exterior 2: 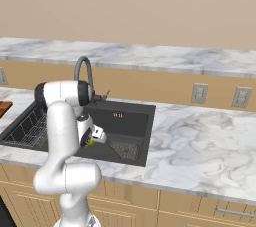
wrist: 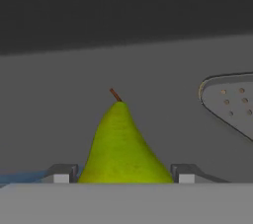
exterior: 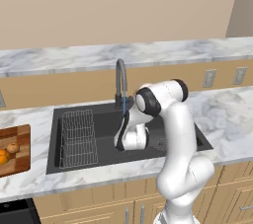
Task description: Pick the orange, pear, tangerine from the sink and place them on the cutting board to airdry. Then turn off the sink faucet.
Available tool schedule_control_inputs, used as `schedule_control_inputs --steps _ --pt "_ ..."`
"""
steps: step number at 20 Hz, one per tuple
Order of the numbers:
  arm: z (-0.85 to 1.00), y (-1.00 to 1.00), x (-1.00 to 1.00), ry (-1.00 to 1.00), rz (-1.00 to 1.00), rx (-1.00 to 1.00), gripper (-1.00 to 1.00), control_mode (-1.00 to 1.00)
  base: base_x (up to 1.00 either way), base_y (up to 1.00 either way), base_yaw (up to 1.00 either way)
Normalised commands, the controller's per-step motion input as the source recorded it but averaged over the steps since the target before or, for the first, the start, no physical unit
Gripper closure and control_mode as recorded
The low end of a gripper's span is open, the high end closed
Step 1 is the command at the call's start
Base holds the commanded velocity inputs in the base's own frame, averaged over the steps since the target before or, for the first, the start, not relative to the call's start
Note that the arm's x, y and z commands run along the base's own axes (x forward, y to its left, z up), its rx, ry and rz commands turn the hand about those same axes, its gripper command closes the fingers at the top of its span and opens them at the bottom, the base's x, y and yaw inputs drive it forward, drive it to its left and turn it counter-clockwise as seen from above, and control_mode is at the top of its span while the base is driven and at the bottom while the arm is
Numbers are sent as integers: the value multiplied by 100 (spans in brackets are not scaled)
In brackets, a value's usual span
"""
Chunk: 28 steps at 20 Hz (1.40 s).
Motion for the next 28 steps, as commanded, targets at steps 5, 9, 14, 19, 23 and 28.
schedule_control_inputs --steps 5,9,14,19,23,28 --pt "18 -48 -18 -2 0 0 100 -100 0 0 0" --pt "39 -42 -14 -3 0 0 100 -100 0 0 0" --pt "59 -32 -9 -1 0 0 100 -100 0 0 0" --pt "63 -24 -20 -1 0 0 100 -100 0 0 0" --pt "72 -11 -22 0 0 0 100 -100 0 0 0" --pt "89 -2 -11 1 0 0 100 -100 0 0 0"
